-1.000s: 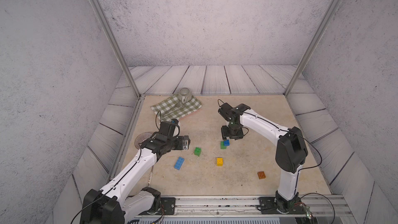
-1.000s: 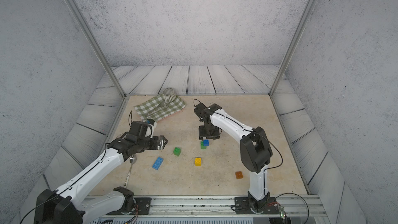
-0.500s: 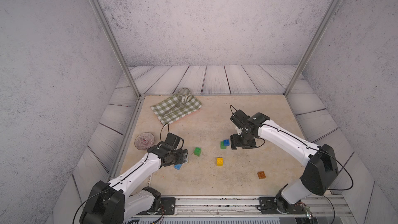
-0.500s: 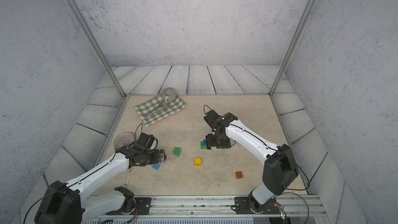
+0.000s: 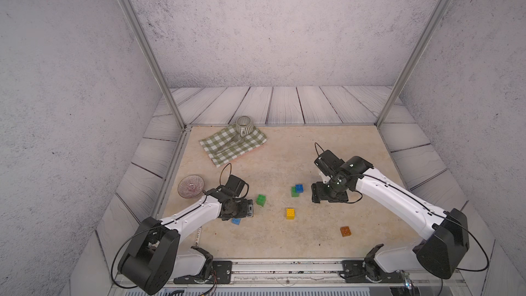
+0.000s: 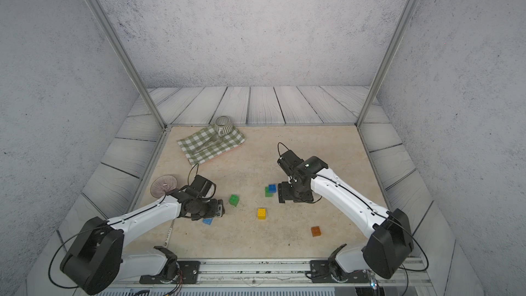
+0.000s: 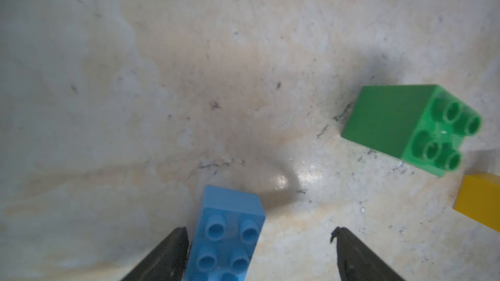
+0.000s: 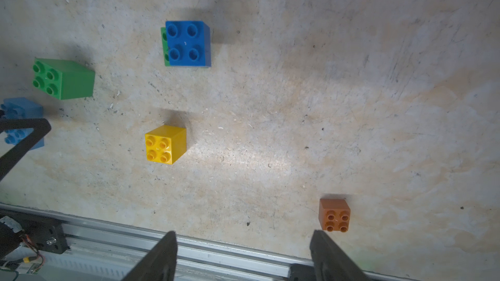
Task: Assemble the number 4 with lego
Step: Pick up the lego brick from the center of the board.
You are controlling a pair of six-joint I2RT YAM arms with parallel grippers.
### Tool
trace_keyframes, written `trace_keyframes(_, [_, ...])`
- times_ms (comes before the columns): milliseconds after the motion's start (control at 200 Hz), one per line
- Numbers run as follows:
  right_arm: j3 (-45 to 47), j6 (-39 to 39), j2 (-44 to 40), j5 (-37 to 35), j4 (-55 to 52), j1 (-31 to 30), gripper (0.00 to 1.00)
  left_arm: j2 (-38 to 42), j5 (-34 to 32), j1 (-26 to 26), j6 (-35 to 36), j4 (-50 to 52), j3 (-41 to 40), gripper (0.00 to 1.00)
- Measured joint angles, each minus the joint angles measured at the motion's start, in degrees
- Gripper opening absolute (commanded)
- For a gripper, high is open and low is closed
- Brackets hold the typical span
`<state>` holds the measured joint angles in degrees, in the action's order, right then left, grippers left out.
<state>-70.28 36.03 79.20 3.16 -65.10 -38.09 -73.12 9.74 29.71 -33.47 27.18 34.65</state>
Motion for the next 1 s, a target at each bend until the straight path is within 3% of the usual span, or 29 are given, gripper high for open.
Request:
trace_keyframes(235, [0.33,0.68,-0.50,-0.02,0.02,0.00,0.80,4.57,-0.61,2.58,-3.02,0.20,-1.81,0.84])
trace_keyframes(385, [2.29,1.29,-2.05,-0.02,0.22,-0.02,0.81,10.51,-6.05,5.60,-5.14,2.95,-3.28,0.80])
trace_keyframes(565, [5.33,1.95,-4.63,-0.07,0.48,-0.17,0.81,16.24,-13.66,13.05,-7.19,2.64,-6.93,0.80])
trace_keyframes(756, [7.52,2.58,-6.45,-0.07,0.61,-0.26,0.82,15.28,-19.47,16.83,-9.07,2.51,-9.75,0.74])
trace_keyframes(1001, [7.58,2.82,-7.02,-0.13,0.63,-0.37,0.83,12.15,-21.73,17.84,-8.90,0.37,-9.75,0.63])
